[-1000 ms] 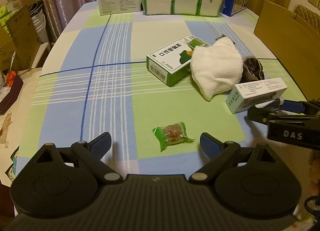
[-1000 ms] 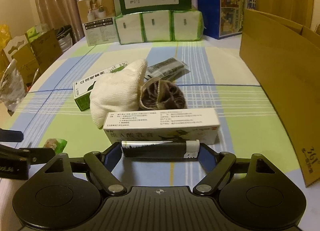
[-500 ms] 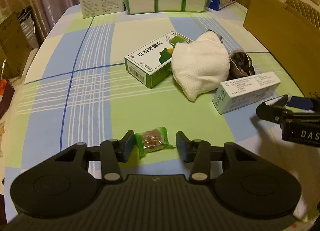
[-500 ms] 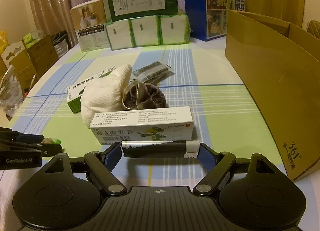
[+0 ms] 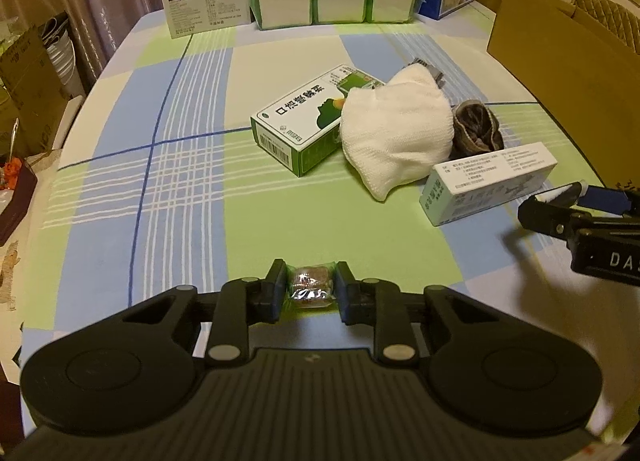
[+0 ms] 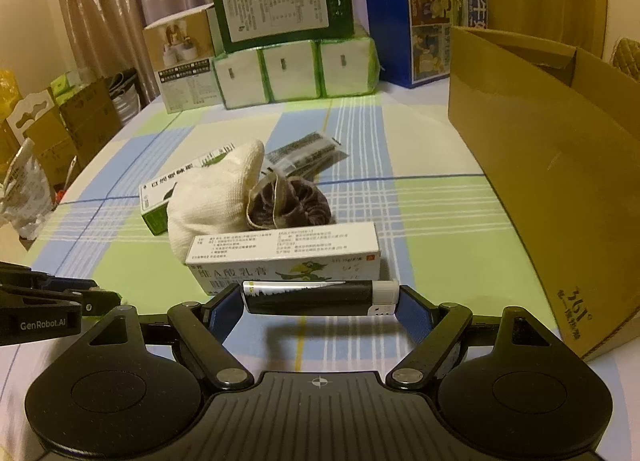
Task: Organize objects
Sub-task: 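Grasp the green-wrapped candy with the left tool while the right tool grasps the white tube, then carry the candy into the cardboard box and open the left tool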
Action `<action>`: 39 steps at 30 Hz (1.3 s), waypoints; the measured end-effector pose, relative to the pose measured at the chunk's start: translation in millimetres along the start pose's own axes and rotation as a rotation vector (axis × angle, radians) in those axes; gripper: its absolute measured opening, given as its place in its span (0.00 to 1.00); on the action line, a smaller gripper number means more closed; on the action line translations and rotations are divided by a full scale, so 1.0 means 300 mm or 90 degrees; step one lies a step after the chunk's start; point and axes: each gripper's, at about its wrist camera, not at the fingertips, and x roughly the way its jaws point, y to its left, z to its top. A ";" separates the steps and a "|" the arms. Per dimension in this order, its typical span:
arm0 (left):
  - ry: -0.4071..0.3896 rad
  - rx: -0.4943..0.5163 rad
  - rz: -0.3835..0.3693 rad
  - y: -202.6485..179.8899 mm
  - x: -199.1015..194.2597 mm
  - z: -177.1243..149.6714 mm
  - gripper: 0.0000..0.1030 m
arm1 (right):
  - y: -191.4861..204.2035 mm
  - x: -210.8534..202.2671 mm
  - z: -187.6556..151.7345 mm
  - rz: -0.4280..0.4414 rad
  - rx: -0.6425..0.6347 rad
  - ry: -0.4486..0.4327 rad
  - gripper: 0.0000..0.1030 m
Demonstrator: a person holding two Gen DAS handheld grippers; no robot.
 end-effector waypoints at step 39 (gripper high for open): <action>-0.072 0.021 -0.098 -0.581 -0.547 0.031 0.20 | -0.349 -0.730 0.029 -0.040 0.014 -0.073 0.77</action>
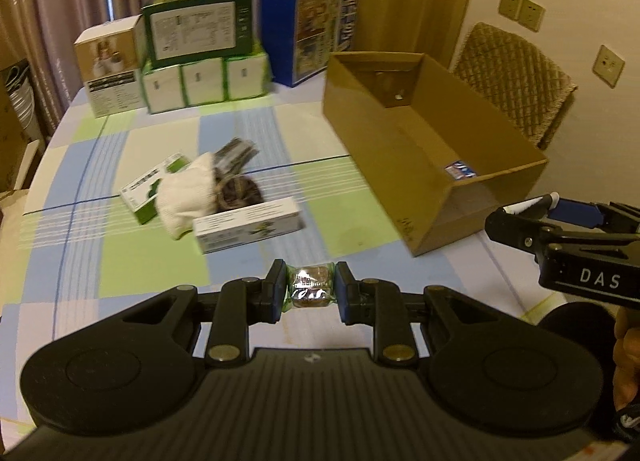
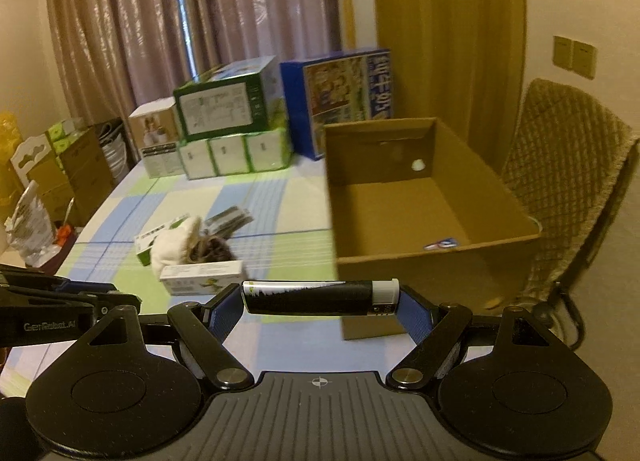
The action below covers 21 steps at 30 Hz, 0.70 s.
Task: Organize objects
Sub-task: 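Carry the candy into the cardboard box and open the left tool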
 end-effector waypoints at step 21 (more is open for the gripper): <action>-0.015 0.074 -0.075 -0.338 0.157 0.227 0.20 | -0.374 0.003 0.181 -0.058 0.045 -0.034 0.77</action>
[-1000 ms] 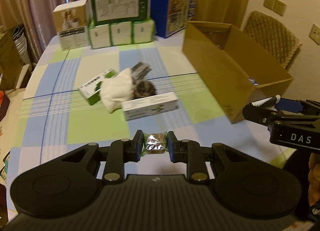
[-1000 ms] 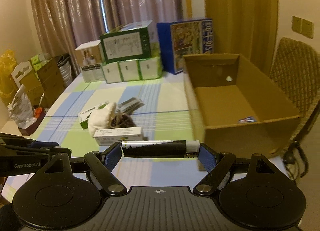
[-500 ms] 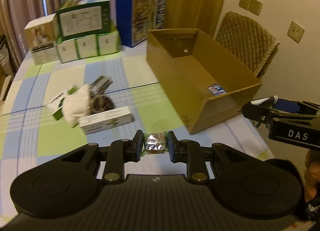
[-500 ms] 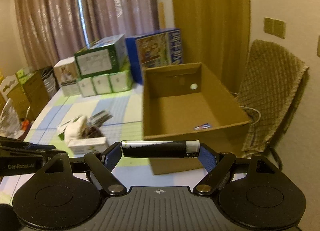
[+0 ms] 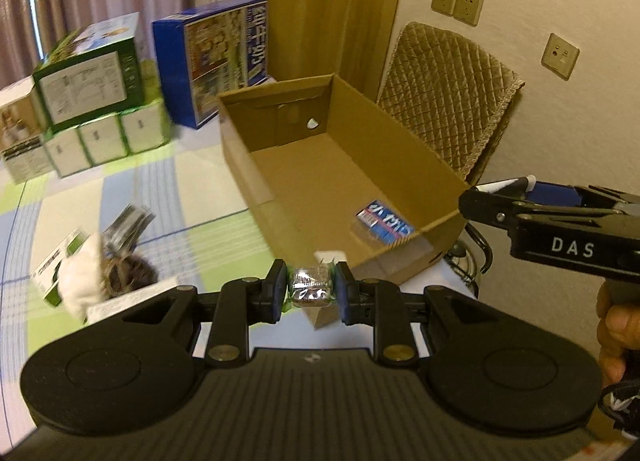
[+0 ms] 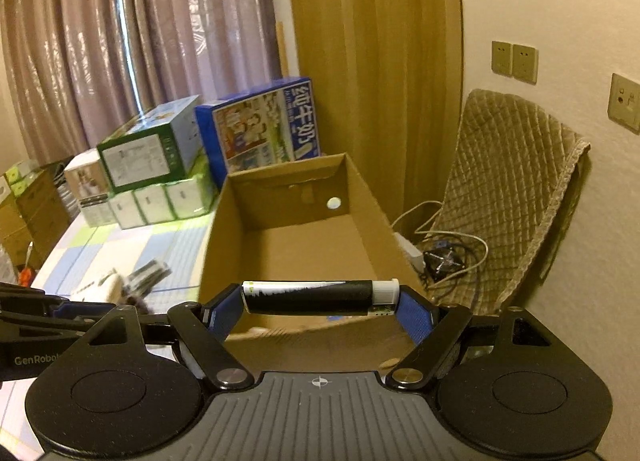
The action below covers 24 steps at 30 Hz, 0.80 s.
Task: Organize objects
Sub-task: 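Carry the candy into the cardboard box and open the left tool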
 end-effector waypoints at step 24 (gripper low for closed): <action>0.011 0.038 -0.011 -0.039 0.304 0.164 0.36 | -0.151 0.259 0.107 -0.003 0.031 0.033 0.77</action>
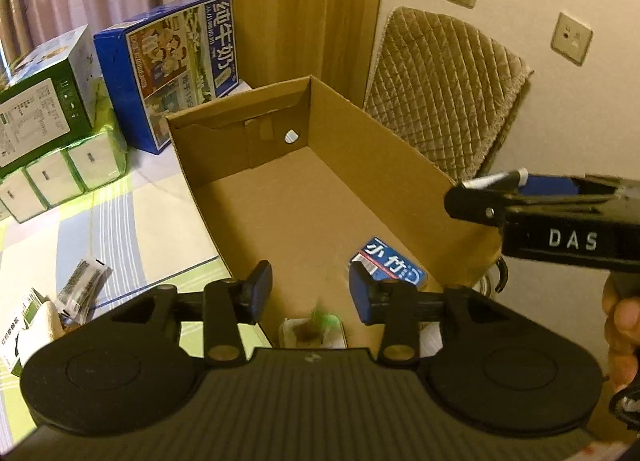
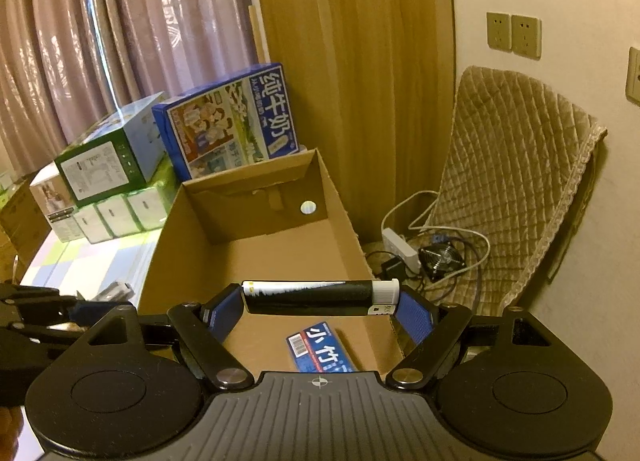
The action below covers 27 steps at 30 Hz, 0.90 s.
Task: Organize objects
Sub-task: 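Carry the candy into the cardboard box and open the left tool, then lower the white tube into the cardboard box and open the right tool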
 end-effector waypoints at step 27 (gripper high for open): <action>-0.002 -0.080 0.068 0.202 -0.162 -0.178 0.61 | 0.053 -0.016 -0.002 0.098 0.058 0.014 0.90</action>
